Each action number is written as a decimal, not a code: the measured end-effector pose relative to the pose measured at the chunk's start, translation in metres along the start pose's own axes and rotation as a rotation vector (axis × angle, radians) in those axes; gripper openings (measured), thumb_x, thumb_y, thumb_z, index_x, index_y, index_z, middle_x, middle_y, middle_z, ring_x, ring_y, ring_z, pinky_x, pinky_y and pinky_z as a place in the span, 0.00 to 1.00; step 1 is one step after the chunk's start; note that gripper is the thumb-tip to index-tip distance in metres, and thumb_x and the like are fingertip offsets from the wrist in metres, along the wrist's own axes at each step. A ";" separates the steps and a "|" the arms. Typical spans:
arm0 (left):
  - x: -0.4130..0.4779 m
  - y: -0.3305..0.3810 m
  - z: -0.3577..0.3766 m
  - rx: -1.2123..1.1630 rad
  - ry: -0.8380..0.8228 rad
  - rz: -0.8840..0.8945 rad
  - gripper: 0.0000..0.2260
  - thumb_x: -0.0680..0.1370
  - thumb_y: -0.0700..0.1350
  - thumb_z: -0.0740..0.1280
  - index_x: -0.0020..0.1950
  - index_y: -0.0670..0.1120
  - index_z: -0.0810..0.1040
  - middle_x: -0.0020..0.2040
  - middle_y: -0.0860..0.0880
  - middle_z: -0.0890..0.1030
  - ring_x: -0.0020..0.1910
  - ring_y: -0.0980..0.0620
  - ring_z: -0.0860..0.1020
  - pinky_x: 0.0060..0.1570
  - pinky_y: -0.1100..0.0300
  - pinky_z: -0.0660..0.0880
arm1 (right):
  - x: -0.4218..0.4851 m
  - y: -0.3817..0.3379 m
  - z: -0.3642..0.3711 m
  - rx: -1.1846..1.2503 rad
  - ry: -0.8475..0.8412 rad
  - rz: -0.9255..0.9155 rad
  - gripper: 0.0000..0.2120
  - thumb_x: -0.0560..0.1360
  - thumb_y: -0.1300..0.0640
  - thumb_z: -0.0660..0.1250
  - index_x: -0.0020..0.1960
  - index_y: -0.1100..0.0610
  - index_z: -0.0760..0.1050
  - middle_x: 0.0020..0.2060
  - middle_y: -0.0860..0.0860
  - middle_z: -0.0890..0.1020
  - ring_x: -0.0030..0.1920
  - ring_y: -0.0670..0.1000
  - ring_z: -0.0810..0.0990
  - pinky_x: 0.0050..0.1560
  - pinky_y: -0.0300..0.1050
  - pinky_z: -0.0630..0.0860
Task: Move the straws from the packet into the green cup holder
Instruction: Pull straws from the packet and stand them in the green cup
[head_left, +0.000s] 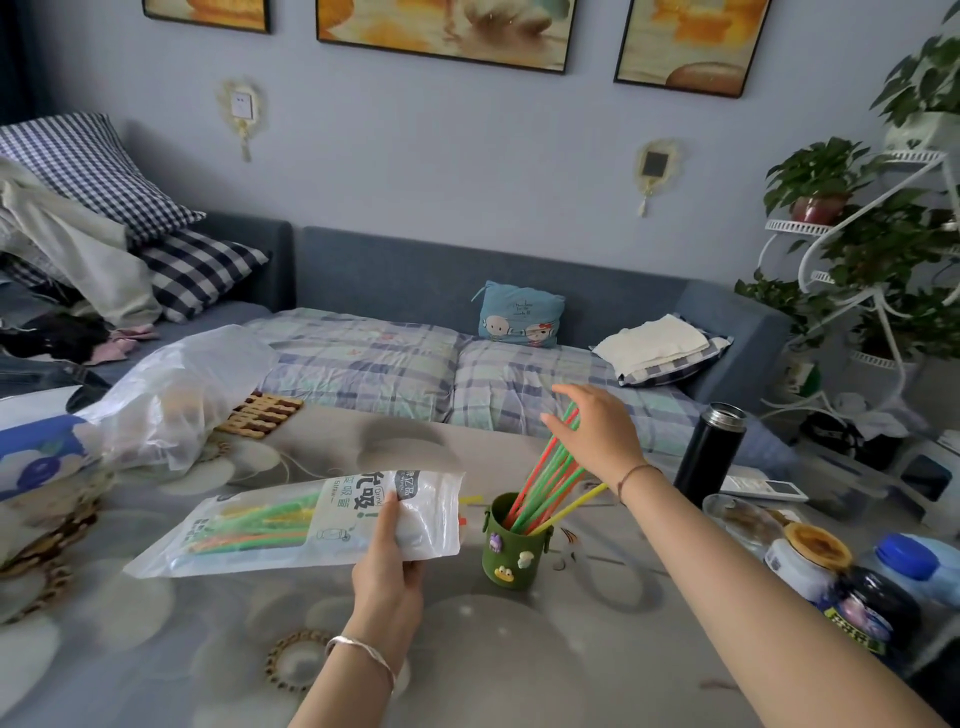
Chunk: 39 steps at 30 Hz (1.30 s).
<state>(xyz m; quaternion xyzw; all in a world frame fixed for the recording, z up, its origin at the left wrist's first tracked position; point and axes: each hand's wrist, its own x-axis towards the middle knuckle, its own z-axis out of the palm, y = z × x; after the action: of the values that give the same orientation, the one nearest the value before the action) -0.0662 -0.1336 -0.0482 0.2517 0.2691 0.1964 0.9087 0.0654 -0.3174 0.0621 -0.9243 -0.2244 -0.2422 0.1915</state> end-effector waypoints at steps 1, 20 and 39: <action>-0.001 0.001 0.001 0.000 0.006 -0.006 0.22 0.72 0.48 0.73 0.63 0.42 0.73 0.62 0.39 0.80 0.61 0.37 0.78 0.64 0.40 0.72 | -0.003 -0.003 -0.004 0.008 0.027 -0.017 0.20 0.75 0.48 0.64 0.65 0.54 0.73 0.63 0.52 0.78 0.64 0.53 0.74 0.65 0.48 0.69; -0.107 0.031 0.023 0.441 -0.242 0.373 0.10 0.73 0.42 0.73 0.52 0.46 0.77 0.48 0.48 0.82 0.44 0.56 0.79 0.39 0.64 0.78 | -0.133 -0.118 0.025 2.110 -0.046 1.035 0.25 0.79 0.42 0.51 0.64 0.57 0.72 0.56 0.60 0.80 0.57 0.61 0.77 0.56 0.54 0.73; -0.109 0.054 0.010 0.093 -0.113 0.161 0.23 0.70 0.50 0.75 0.62 0.45 0.77 0.57 0.47 0.83 0.53 0.51 0.81 0.55 0.55 0.77 | -0.139 -0.139 -0.022 1.197 0.161 0.407 0.09 0.77 0.55 0.64 0.42 0.60 0.72 0.23 0.47 0.70 0.24 0.48 0.65 0.25 0.40 0.64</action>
<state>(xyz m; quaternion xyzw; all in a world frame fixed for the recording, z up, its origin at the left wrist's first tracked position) -0.1564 -0.1477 0.0323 0.3252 0.2054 0.2417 0.8909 -0.1219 -0.2577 0.0399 -0.6602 -0.1256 -0.1024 0.7334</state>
